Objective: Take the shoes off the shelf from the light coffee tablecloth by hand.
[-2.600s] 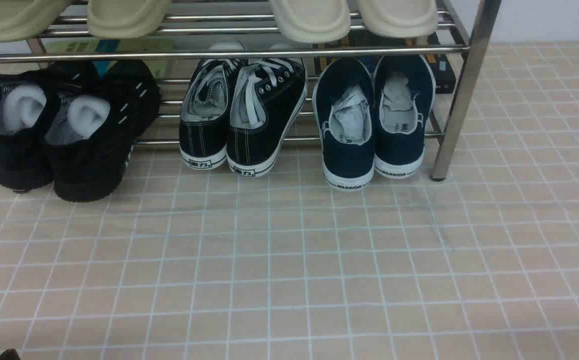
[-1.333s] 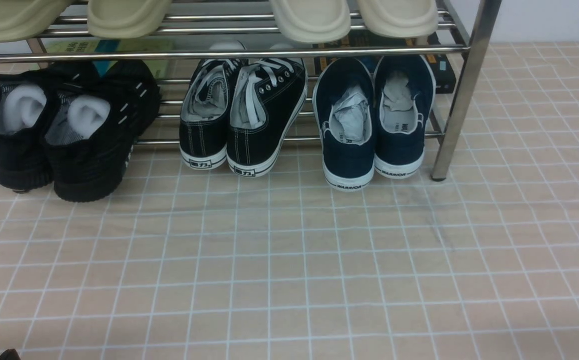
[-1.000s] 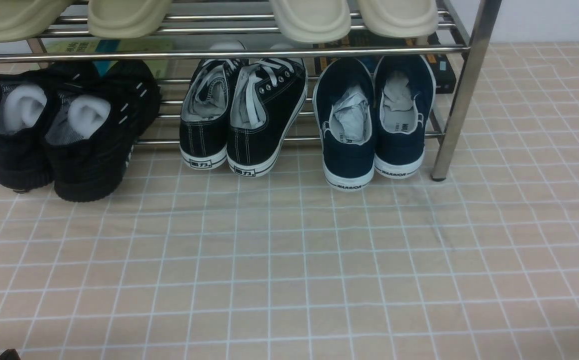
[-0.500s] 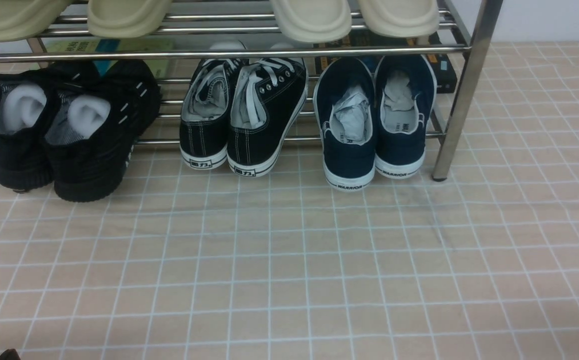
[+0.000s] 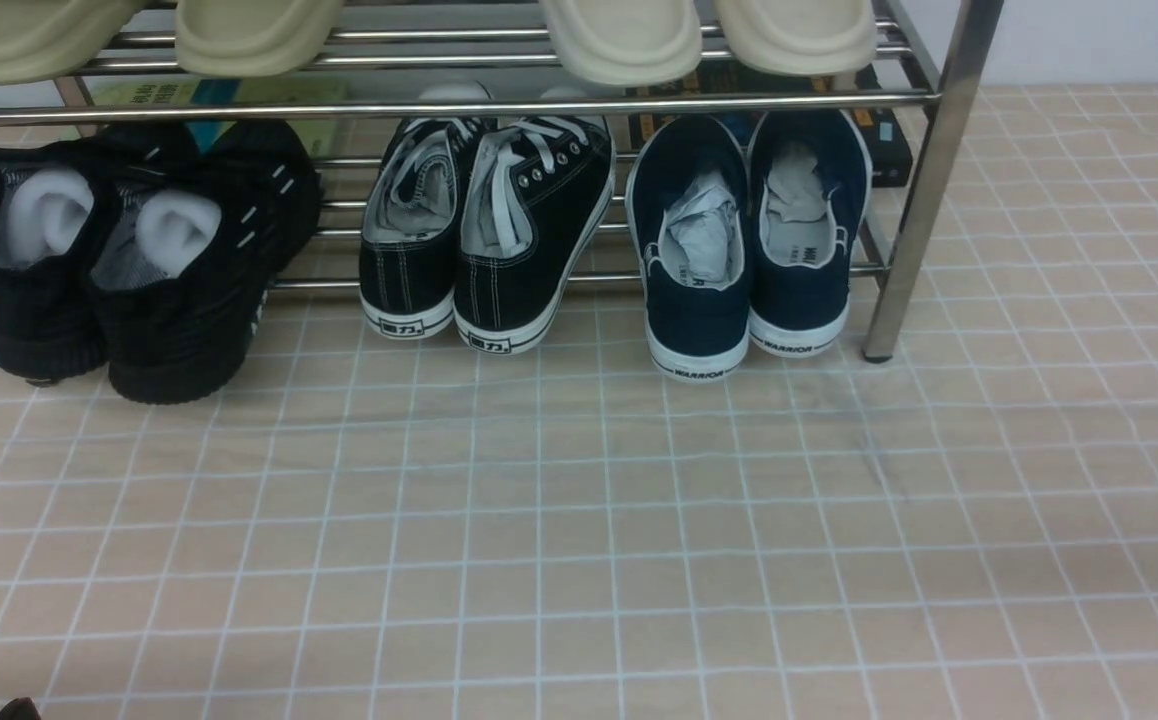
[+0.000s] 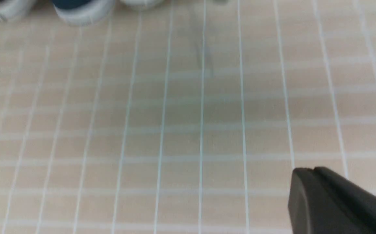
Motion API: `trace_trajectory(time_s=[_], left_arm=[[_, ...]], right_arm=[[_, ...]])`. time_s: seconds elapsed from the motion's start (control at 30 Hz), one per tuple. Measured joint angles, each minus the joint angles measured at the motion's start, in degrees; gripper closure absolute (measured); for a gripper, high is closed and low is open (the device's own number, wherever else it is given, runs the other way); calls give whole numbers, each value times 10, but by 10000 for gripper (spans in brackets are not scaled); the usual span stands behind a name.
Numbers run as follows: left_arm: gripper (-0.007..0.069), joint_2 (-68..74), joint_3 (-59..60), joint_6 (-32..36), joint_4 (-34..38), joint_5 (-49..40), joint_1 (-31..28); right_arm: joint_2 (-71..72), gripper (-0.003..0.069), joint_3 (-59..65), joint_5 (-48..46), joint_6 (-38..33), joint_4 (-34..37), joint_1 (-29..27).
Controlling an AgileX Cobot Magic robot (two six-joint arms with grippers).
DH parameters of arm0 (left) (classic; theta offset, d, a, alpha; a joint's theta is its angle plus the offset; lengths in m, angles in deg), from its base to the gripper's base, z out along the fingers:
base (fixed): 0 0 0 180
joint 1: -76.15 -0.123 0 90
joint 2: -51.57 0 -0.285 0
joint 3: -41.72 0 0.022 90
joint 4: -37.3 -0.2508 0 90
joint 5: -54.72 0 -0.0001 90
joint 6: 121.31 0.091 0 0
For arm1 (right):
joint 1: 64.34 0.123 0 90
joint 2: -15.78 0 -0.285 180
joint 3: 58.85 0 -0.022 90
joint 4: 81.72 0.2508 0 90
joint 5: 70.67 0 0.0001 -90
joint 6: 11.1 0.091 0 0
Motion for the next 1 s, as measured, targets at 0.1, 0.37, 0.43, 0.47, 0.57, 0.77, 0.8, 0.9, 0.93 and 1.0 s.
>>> trace_trajectory(time_s=[0.1, 0.37, 0.43, 0.47, 0.57, 0.77, 0.8, 0.9, 0.93, 1.0], left_arm=[[384, 0, 0, 0, 0, 0, 0], [384, 0, 0, 0, 0, 0, 0], [384, 0, 0, 0, 0, 0, 0], [384, 0, 0, 0, 0, 0, 0], [384, 0, 0, 0, 0, 0, 0], [384, 0, 0, 0, 0, 0, 0], [384, 0, 0, 0, 0, 0, 0], [384, 0, 0, 0, 0, 0, 0], [384, 0, 0, 0, 0, 0, 0], [384, 0, 0, 0, 0, 0, 0]], right_arm=[[-96, 655, -22, -45, -33, 26, 0], [-290, 652, -133, -90, -294, 290, 78], [-343, 652, -201, -92, -308, 314, 121], [-369, 652, -238, -91, -304, 310, 139], [-430, 650, -322, -87, -256, 265, 186], [-557, 645, -522, -90, -89, 76, 258], [-574, 644, -547, -92, -61, 42, 268], [-631, 636, -626, -99, -4, -36, 293], [-646, 629, -647, -101, 16, -57, 299], [-676, 611, -689, -103, 47, -103, 313]])
